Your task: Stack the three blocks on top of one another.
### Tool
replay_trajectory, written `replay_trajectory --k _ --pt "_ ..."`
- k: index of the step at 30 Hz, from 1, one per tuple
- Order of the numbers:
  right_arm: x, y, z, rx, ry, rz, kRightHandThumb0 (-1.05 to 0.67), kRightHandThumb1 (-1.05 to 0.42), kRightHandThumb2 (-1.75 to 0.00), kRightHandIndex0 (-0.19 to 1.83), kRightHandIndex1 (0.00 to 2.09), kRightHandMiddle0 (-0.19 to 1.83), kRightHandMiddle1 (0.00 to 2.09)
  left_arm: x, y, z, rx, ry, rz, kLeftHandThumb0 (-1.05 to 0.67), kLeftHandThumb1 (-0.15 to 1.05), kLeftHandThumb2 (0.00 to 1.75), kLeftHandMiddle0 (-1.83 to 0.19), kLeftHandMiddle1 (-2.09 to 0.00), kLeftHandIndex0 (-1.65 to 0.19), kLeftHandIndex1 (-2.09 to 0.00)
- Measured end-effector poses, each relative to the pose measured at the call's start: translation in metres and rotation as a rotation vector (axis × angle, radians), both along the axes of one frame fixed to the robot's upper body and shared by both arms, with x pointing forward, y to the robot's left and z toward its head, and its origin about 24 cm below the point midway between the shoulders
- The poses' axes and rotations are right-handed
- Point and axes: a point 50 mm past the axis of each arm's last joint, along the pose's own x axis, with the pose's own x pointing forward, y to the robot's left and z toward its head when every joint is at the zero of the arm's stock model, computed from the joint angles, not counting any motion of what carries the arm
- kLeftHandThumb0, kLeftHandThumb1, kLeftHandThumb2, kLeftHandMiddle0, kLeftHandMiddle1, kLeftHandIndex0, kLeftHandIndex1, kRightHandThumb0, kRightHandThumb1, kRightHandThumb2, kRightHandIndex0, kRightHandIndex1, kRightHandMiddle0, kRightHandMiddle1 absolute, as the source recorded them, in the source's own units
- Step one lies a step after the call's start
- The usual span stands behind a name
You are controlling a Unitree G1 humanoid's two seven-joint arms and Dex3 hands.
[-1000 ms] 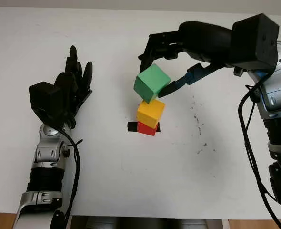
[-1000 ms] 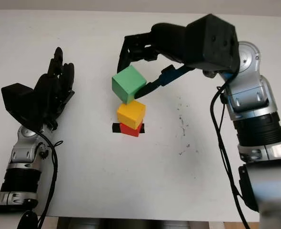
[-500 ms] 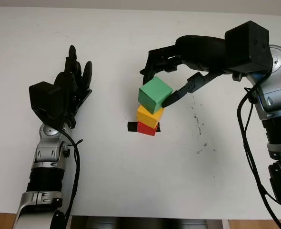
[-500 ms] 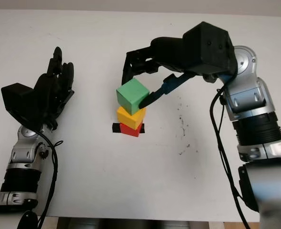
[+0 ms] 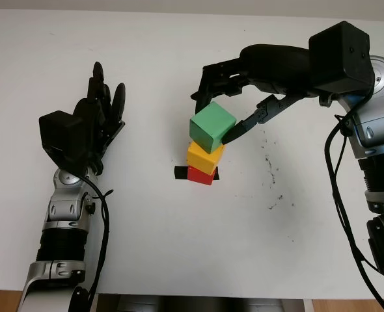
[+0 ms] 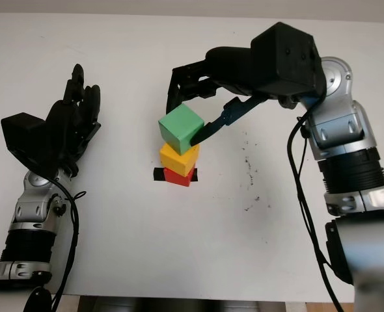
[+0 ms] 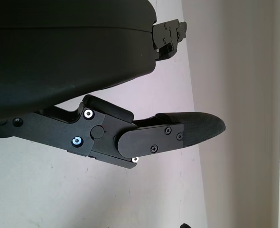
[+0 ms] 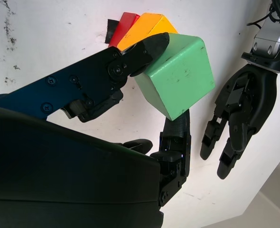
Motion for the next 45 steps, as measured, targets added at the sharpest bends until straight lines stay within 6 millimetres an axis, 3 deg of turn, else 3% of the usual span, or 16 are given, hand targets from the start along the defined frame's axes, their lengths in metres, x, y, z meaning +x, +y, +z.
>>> replay_trajectory --k 45 --pt "-0.0010 0.0023 -0.0068 -0.032 0.045 0.013 -0.48 -0.97 -0.06 0.33 0.02 0.35 1.65 -0.0012 0.0001 0.0020 -0.007 0.001 -0.008 -0.70 1.05 0.56 0.19 -0.04 0.19 -0.01"
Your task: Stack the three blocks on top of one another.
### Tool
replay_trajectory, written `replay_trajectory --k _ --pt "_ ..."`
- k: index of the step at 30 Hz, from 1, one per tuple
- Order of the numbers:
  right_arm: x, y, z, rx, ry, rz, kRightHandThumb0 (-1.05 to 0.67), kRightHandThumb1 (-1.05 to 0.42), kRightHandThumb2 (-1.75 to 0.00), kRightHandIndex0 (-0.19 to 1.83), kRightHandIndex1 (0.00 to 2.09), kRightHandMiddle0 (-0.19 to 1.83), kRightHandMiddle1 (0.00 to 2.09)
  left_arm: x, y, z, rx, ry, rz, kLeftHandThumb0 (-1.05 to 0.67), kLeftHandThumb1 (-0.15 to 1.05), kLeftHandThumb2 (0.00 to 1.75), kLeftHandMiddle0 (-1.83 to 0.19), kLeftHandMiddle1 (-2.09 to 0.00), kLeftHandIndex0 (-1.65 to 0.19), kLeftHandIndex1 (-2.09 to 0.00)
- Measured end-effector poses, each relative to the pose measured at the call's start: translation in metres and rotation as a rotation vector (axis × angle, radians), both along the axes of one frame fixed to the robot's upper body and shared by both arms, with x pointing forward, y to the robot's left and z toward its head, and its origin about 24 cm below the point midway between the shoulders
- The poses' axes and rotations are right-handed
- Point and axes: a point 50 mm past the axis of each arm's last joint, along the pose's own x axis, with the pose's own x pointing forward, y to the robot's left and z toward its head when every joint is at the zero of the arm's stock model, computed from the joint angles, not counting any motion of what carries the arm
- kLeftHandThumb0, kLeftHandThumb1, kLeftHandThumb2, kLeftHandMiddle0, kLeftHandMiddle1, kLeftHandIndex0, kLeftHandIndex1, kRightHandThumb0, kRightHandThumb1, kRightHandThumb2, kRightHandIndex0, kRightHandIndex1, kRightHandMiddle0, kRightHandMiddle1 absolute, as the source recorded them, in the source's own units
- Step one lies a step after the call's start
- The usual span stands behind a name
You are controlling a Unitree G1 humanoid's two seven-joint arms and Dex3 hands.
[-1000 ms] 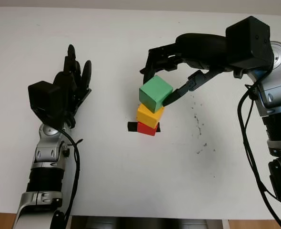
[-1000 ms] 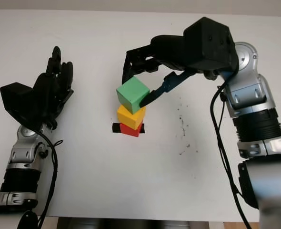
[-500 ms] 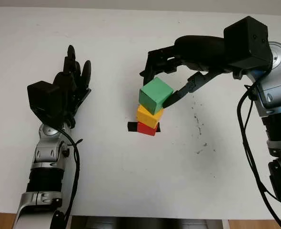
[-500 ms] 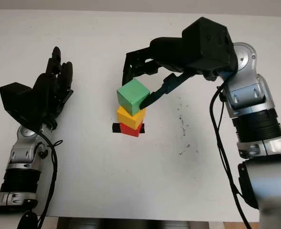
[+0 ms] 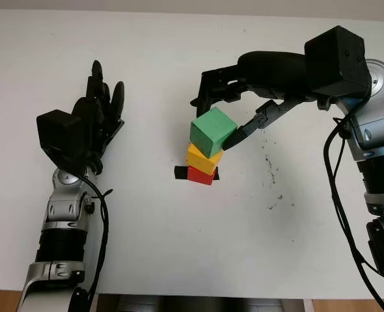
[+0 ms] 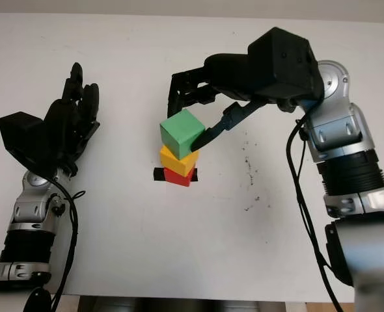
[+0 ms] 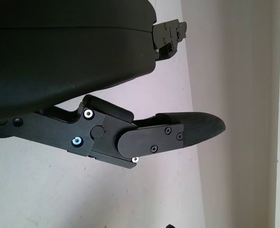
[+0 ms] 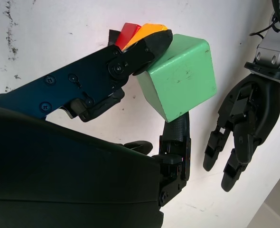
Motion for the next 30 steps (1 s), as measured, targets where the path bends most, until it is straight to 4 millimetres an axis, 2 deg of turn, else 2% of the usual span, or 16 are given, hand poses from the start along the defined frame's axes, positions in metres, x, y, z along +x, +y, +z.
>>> replay_trajectory --k 3,6,10,12,15,20,25,27,28,30 --pt "-0.001 0.002 0.001 -0.024 -0.009 0.003 -0.49 -0.97 -0.05 0.32 0.02 0.36 1.64 0.000 0.000 0.000 0.000 0.002 0.001 -0.70 1.05 0.56 0.19 -0.05 0.19 -0.01" --pt "-0.001 0.002 0.001 -0.062 -0.018 -0.005 -0.55 -0.91 -0.04 0.24 0.00 0.17 1.44 0.000 0.000 0.001 0.002 -0.002 0.003 -0.70 1.05 0.57 0.19 -0.05 0.19 -0.01" --pt "-0.001 0.002 -0.004 -0.093 -0.017 -0.019 -0.66 -0.86 -0.05 0.18 0.00 0.05 1.22 -0.001 0.000 0.002 0.007 -0.004 0.005 -0.70 1.05 0.57 0.19 -0.04 0.19 -0.01" --pt "-0.001 0.001 -0.005 -0.095 -0.019 -0.027 -0.73 -0.86 -0.05 0.12 0.01 -0.04 1.01 -0.001 0.000 0.002 0.007 -0.003 0.003 -0.70 1.05 0.56 0.19 -0.04 0.19 0.00" --pt "-0.002 0.001 -0.007 -0.098 -0.029 -0.033 -0.81 -0.84 -0.05 0.00 0.01 -0.07 0.56 -0.001 0.000 0.002 0.002 -0.004 0.000 -0.71 1.05 0.55 0.19 -0.04 0.19 0.00" --pt "-0.008 0.003 -0.002 -0.084 -0.049 -0.012 -0.97 -0.87 -0.06 -0.18 0.00 -0.19 0.05 -0.001 0.000 0.001 0.000 -0.003 0.002 -0.71 1.05 0.55 0.19 -0.05 0.19 -0.01" --pt "-0.015 -0.002 0.002 -0.040 -0.023 0.008 -1.02 -0.90 -0.06 -0.19 0.00 -0.19 0.00 -0.001 0.000 0.001 -0.001 -0.004 0.000 -0.71 1.05 0.54 0.19 -0.04 0.19 0.00" --pt "-0.019 -0.008 0.006 0.011 0.027 -0.003 -1.04 -0.98 -0.11 -0.19 0.00 -0.19 0.00 -0.001 0.000 0.001 0.000 -0.006 -0.002 -0.72 1.05 0.54 0.19 -0.03 0.19 0.00" --pt "-0.021 -0.013 0.010 0.050 0.046 -0.013 -1.04 -1.02 -0.16 -0.19 0.00 -0.19 0.00 -0.001 0.000 0.001 0.000 -0.006 -0.003 -0.72 1.05 0.54 0.19 -0.03 0.19 0.00" --pt "-0.026 -0.023 0.017 0.147 0.030 -0.046 -1.03 -1.04 -0.41 -0.19 0.00 -0.19 0.00 -0.001 0.000 0.000 0.001 -0.004 -0.004 -0.72 1.05 0.54 0.19 -0.03 0.19 0.00"
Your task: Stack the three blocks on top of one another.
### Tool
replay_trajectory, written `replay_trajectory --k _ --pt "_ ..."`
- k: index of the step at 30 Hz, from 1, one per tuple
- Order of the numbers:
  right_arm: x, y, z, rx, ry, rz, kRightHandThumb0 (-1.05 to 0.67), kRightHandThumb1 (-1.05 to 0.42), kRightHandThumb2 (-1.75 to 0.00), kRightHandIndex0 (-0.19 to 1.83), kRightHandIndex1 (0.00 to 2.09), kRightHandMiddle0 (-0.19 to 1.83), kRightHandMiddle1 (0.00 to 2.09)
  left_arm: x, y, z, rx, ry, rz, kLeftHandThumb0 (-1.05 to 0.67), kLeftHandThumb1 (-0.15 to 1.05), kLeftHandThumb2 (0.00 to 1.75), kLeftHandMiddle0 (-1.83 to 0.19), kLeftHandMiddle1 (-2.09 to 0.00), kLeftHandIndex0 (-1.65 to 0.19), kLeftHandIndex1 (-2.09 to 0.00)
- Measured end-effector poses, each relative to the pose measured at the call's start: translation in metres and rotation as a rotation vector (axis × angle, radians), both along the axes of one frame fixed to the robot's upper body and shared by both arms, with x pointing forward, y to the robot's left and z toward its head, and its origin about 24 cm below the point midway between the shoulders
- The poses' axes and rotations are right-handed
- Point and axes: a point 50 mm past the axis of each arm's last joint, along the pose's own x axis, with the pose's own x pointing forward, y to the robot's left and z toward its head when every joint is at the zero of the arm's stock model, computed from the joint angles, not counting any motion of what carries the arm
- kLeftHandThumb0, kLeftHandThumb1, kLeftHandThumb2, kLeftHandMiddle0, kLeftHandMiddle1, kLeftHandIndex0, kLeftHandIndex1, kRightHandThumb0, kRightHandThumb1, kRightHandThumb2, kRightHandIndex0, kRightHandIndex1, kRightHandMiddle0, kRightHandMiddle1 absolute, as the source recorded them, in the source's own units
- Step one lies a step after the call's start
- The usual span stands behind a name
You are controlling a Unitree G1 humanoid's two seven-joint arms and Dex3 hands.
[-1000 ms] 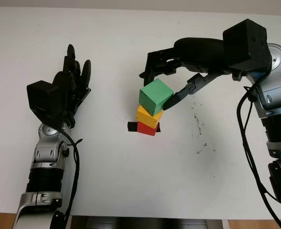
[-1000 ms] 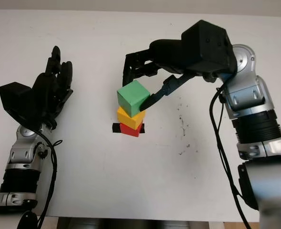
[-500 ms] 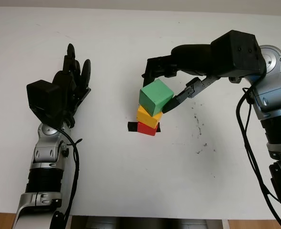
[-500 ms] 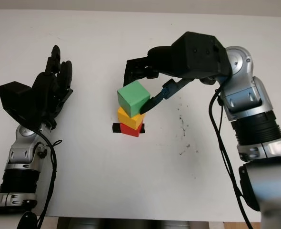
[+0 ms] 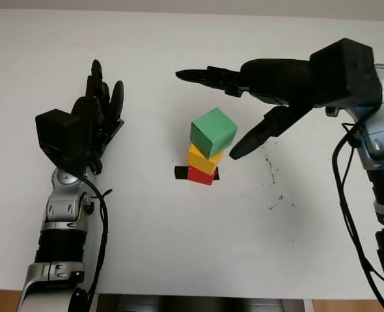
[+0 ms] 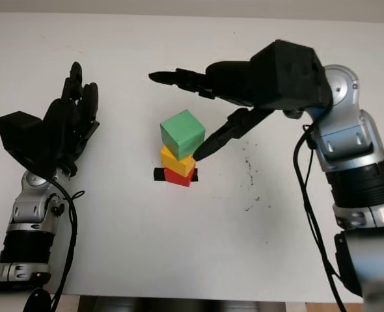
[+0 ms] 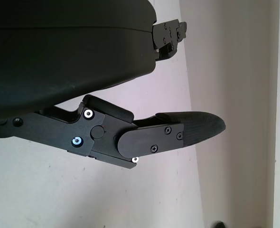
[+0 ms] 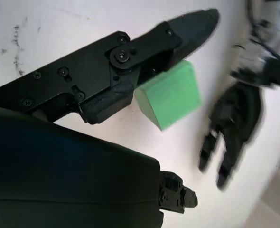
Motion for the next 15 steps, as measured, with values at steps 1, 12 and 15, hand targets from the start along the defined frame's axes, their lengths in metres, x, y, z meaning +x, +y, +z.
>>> replay_trajectory --k 1,12,15 --pt "-0.002 -0.005 0.002 0.049 -0.032 -0.035 -1.01 -1.04 -0.55 -0.19 0.00 -0.19 0.00 0.000 0.000 0.000 0.000 0.001 -0.001 -0.71 1.05 0.54 0.19 -0.03 0.19 0.00" --pt "-0.010 -0.058 -0.061 0.525 -0.016 -0.533 -0.88 -1.05 -0.75 -0.19 0.00 -0.19 0.00 0.002 0.002 -0.009 0.002 0.029 -0.005 -0.72 1.05 0.55 0.19 -0.02 0.19 0.00" --pt "-0.010 -0.056 -0.081 0.591 0.013 -0.617 -0.86 -1.05 -0.78 -0.19 0.00 -0.19 0.00 0.003 0.002 -0.009 0.010 0.026 -0.013 -0.72 1.05 0.55 0.19 -0.01 0.19 0.00"
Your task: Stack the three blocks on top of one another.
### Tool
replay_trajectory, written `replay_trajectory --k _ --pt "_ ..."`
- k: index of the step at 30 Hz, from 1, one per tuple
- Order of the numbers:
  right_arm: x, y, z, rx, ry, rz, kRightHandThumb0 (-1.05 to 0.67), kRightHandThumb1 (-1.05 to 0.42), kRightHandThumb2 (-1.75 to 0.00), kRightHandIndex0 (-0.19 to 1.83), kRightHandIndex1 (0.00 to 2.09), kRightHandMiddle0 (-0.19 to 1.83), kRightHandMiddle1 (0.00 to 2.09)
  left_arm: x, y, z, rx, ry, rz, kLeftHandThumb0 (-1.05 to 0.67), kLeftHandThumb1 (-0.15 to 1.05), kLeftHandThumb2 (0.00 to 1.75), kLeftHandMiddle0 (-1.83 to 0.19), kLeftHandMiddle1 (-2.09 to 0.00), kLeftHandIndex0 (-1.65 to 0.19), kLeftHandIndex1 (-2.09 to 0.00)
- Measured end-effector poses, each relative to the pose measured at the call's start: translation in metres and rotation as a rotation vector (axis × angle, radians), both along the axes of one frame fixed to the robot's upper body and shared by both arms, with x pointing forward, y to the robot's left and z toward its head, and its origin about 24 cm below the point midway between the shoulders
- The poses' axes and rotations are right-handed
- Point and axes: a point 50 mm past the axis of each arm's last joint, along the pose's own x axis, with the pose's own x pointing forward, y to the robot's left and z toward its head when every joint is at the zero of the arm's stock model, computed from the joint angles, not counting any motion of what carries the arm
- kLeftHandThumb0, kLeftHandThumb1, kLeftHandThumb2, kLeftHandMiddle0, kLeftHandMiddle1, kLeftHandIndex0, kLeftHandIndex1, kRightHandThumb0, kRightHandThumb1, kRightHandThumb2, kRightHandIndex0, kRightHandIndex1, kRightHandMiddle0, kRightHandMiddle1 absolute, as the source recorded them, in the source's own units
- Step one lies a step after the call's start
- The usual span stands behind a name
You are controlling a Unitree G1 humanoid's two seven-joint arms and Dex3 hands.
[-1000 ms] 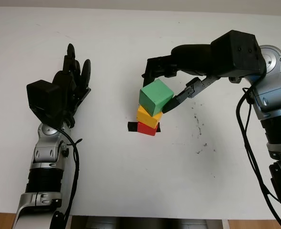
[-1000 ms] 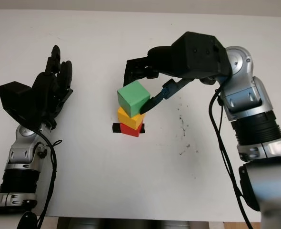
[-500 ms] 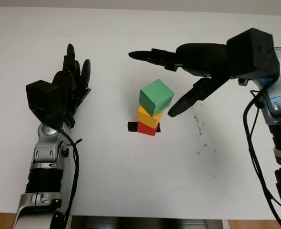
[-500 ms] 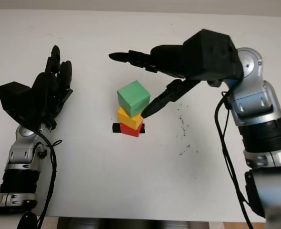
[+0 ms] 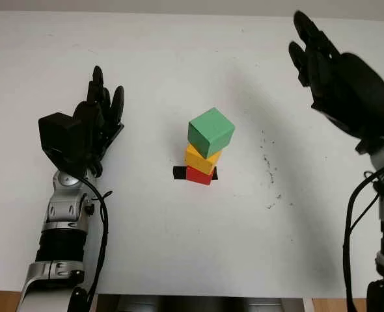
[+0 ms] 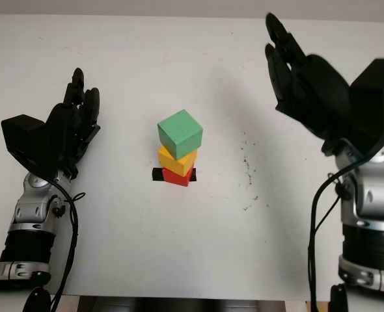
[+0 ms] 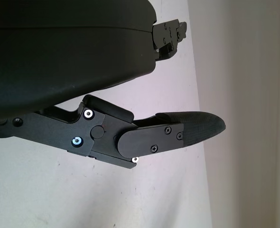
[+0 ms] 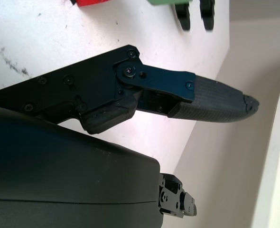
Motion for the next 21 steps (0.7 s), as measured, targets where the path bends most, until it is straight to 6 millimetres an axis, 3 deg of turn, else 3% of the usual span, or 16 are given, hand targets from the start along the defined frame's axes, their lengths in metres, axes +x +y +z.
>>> replay_trajectory --k 9,13,21 --pt "0.001 0.030 -0.040 0.089 0.062 -0.114 -0.84 -1.05 -0.88 -0.19 0.00 -0.19 0.00 0.004 0.000 0.001 0.025 -0.007 -0.008 -0.74 1.05 0.57 0.19 -0.02 0.19 -0.02" --pt "0.004 0.048 -0.054 0.127 0.110 -0.090 -0.89 -1.05 -0.82 -0.19 0.00 -0.19 0.00 0.005 -0.003 0.000 0.031 -0.002 -0.021 -0.71 1.05 0.59 0.19 -0.02 0.19 -0.01" --pt "0.010 0.056 -0.070 0.146 0.118 -0.090 -0.88 -1.05 -0.78 -0.19 0.00 -0.19 0.00 0.005 -0.006 0.000 0.036 -0.007 -0.031 -0.69 1.05 0.61 0.19 -0.02 0.19 -0.01"
